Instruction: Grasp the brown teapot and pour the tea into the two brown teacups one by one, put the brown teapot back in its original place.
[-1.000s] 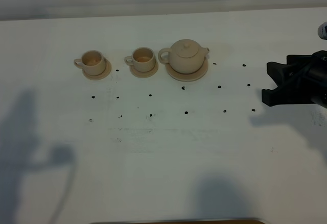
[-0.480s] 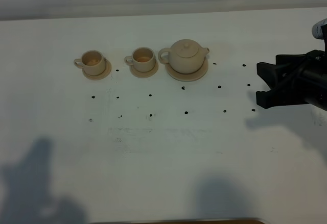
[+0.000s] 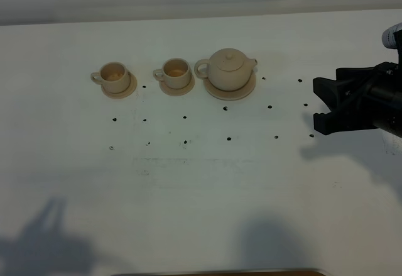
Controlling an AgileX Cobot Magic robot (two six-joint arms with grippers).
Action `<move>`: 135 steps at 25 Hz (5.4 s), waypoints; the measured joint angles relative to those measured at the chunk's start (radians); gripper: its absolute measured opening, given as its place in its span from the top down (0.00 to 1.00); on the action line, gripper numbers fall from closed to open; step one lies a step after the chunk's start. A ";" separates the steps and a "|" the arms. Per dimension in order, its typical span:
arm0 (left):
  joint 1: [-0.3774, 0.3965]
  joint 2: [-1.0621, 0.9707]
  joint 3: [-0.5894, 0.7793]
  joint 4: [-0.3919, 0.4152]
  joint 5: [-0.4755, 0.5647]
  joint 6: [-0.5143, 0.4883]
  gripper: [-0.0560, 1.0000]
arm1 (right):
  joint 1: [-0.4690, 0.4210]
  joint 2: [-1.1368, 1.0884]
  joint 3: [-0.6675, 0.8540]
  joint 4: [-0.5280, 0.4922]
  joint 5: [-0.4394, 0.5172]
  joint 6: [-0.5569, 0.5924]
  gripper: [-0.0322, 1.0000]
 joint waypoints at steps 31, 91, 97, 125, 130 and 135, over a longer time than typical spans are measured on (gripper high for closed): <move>-0.143 -0.056 0.029 0.442 0.303 -0.455 0.88 | 0.005 0.125 -0.065 -0.001 -0.109 -0.003 0.61; -0.313 -0.056 0.029 0.544 0.303 -0.507 0.88 | -0.004 0.582 -0.504 -0.226 -0.076 0.148 0.61; -0.313 -0.056 0.029 0.544 0.303 -0.507 0.88 | -0.002 0.595 -0.603 -0.792 -0.064 0.785 0.61; -0.313 -0.056 0.029 0.544 0.303 -0.507 0.88 | 0.045 0.770 -0.859 -1.771 0.128 1.743 0.61; -0.313 -0.056 0.029 0.544 0.303 -0.507 0.88 | 0.045 0.772 -0.868 -1.772 0.157 1.705 0.61; -0.313 -0.056 0.029 0.544 0.303 -0.507 0.88 | 0.046 0.826 -0.937 -1.772 0.180 1.682 0.61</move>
